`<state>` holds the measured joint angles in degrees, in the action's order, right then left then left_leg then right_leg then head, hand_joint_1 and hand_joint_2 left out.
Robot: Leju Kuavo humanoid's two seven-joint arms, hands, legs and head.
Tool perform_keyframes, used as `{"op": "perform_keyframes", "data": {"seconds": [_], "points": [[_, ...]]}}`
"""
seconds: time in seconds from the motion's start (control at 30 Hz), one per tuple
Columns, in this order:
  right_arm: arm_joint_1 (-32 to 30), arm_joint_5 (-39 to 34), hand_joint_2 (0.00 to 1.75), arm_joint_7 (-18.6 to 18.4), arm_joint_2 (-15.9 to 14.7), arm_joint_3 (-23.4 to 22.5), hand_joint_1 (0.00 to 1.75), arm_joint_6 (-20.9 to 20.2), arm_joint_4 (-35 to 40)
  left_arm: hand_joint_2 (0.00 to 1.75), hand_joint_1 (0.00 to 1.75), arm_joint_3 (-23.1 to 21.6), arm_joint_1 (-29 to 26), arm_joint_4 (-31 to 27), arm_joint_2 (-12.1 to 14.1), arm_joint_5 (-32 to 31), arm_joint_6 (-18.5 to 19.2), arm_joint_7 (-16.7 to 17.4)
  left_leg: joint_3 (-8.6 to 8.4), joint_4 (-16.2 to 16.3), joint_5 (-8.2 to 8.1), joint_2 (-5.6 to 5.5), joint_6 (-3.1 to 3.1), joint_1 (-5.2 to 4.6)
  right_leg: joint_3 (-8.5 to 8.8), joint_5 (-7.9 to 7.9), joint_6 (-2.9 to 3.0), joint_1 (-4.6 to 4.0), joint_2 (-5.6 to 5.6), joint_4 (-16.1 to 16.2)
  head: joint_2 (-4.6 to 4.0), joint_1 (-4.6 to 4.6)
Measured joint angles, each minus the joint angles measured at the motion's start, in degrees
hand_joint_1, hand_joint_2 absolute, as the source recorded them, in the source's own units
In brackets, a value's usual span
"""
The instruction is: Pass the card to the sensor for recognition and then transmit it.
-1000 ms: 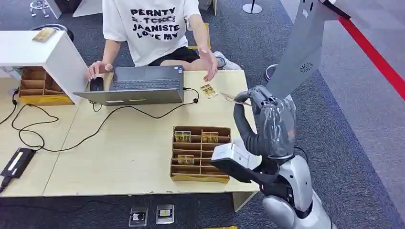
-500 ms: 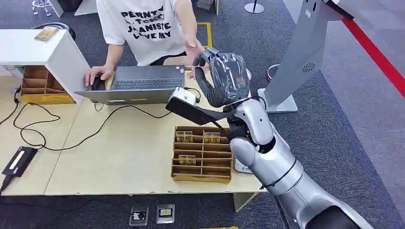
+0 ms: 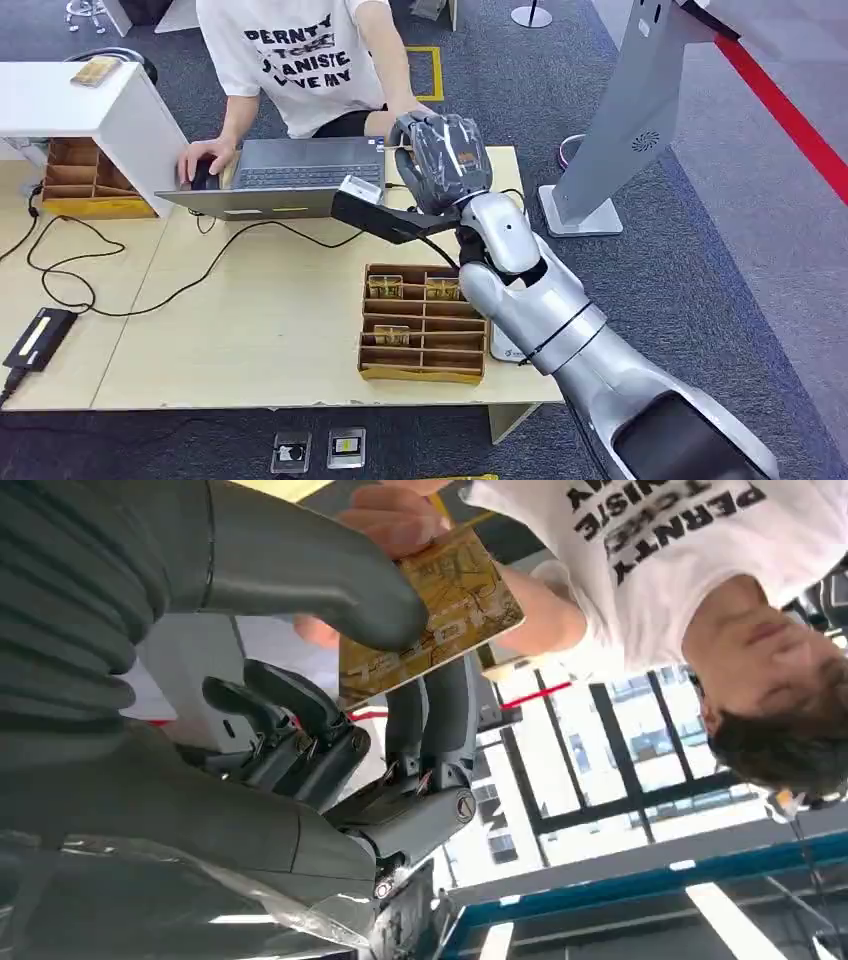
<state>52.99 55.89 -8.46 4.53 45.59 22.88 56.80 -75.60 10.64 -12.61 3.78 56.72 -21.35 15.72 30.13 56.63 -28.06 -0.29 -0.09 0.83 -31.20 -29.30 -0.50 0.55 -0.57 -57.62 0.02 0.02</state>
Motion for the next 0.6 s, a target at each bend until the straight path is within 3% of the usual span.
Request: {"op": "perform_keyframes", "data": {"seconds": [0.2, 0.23, 0.27, 0.6], "points": [[0.0, 0.0, 1.75, 0.0, 0.4, 0.3, 1.75, 0.0, -1.3, 0.00, 0.00, -0.2, 0.0, 0.0, 0.0, 0.0, 0.0, 0.0, 0.01, 0.0, 0.00, 0.00, 0.00, 0.00, 0.00, 0.00, 0.00, 0.00, -0.01, 0.0, 0.00, 0.02], [0.0, 0.2, 1.75, -0.3, 0.8, 0.9, 0.26, 0.0, -2.8, 0.00, 0.00, -0.3, -0.1, 0.0, 0.0, 0.1, 0.0, 0.0, 0.01, 0.0, 0.00, 0.00, 0.00, 0.00, 0.00, 0.00, 0.00, 0.00, 0.00, 0.0, 0.00, 0.00], [0.0, 0.2, 1.75, -0.7, 0.9, 1.4, 0.00, 0.0, -3.6, 0.00, 0.00, -0.3, -0.1, 0.0, 0.0, 0.1, 0.0, 0.0, 0.00, 0.0, 0.00, 0.00, 0.00, 0.00, -0.01, 0.00, 0.00, 0.00, 0.00, 0.0, 0.00, 0.02], [-0.4, -0.7, 1.75, -3.2, 0.8, 3.1, 0.00, 0.3, -5.3, 0.00, 0.00, -0.7, -0.1, 0.0, 0.0, 0.0, 0.1, 0.0, -0.01, 0.0, 0.00, 0.02, 0.00, 0.00, -0.03, 0.00, 0.00, 0.00, 0.02, 0.0, 0.00, 0.00]]}}
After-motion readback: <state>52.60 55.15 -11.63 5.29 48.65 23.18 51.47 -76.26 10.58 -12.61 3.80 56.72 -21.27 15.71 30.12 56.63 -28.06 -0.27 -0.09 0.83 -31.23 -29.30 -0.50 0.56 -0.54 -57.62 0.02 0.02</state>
